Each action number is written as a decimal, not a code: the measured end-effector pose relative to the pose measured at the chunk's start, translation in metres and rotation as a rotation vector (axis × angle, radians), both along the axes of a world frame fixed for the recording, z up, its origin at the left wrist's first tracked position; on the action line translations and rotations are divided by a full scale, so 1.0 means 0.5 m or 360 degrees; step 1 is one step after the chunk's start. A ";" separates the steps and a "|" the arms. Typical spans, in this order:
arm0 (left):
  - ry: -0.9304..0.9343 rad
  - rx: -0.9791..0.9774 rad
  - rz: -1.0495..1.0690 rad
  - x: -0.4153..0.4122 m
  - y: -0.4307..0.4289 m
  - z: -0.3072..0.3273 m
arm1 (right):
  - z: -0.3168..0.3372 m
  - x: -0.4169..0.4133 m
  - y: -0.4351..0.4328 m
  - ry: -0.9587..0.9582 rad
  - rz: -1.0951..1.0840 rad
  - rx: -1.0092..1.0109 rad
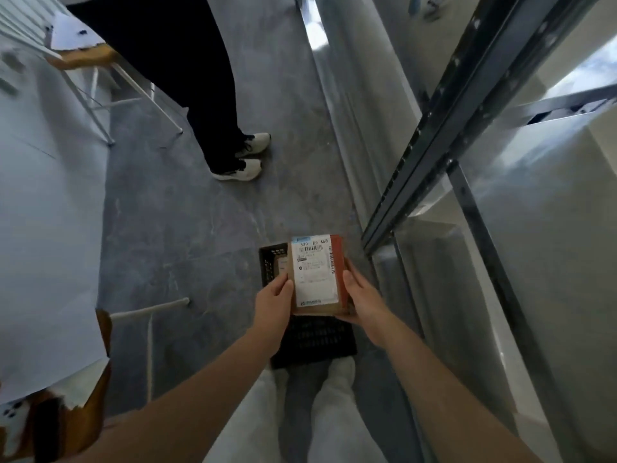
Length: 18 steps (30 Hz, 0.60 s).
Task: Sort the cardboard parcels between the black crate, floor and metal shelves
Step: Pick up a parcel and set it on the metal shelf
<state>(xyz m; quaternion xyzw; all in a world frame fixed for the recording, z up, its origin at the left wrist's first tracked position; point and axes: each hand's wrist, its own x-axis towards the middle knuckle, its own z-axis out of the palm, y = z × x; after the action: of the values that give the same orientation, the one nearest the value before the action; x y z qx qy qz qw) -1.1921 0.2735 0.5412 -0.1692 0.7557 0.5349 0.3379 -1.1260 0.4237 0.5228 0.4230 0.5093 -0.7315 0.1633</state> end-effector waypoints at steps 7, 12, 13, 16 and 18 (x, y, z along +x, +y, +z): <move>-0.0342 0.0036 -0.0075 -0.016 -0.030 -0.268 | -0.281 0.024 -0.060 -0.0255 -0.0269 -0.0265; -0.0588 0.0045 -0.0085 -0.055 -0.064 -0.485 | -0.479 -0.018 -0.087 -0.0351 -0.0119 -0.0184; -0.0608 0.0040 -0.0094 -0.067 -0.066 -0.529 | -0.521 -0.033 -0.090 -0.0351 -0.0065 -0.0163; -0.0651 0.0052 -0.0122 -0.102 -0.063 -0.659 | -0.648 -0.079 -0.094 -0.0398 0.0059 -0.0122; -0.0661 0.0065 -0.0125 -0.124 -0.060 -0.738 | -0.723 -0.109 -0.091 -0.0414 0.0108 -0.0074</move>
<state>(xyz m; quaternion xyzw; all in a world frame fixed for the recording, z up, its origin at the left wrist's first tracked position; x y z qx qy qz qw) -1.2540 0.2435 0.1723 -0.2394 0.6649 0.4902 0.5103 -1.1803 0.3780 0.1615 0.4929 0.4808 -0.6760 0.2623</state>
